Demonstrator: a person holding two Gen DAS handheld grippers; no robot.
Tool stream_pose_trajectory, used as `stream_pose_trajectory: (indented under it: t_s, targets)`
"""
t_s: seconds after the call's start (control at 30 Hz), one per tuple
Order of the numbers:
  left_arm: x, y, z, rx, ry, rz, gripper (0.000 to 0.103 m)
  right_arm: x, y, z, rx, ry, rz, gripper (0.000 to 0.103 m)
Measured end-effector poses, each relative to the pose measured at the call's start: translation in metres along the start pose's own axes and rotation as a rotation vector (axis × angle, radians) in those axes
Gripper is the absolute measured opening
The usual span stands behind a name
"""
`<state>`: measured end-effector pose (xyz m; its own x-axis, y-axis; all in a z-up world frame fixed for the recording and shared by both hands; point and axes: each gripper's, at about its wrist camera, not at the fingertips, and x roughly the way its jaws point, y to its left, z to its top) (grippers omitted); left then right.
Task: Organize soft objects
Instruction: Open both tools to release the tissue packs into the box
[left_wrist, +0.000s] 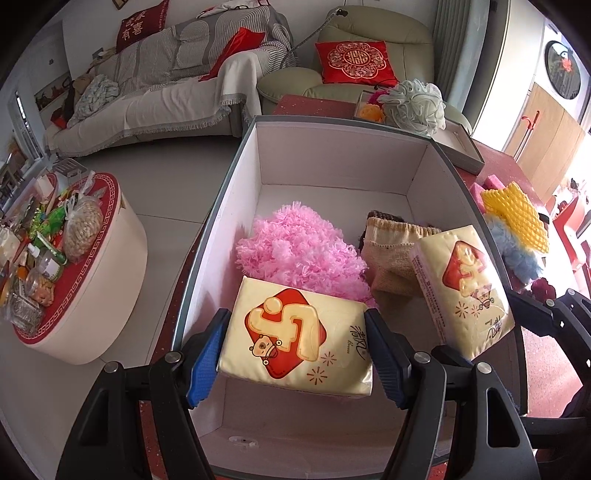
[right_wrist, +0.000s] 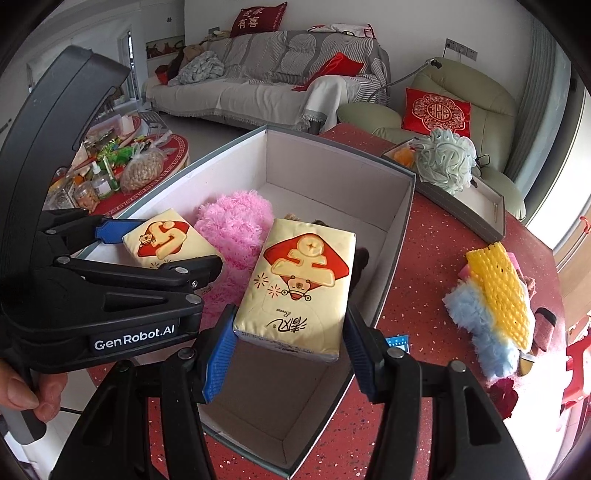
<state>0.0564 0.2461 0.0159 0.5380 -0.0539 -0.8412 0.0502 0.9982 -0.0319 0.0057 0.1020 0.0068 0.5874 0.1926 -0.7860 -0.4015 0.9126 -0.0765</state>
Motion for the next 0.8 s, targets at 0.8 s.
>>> stream_pose_trajectory:
  t_s: [0.8]
  targets:
    - [-0.012,-0.005,0.009,-0.034,-0.007,-0.083,0.091,-0.016,0.003,-0.001,0.061,-0.031,0.041,0.084]
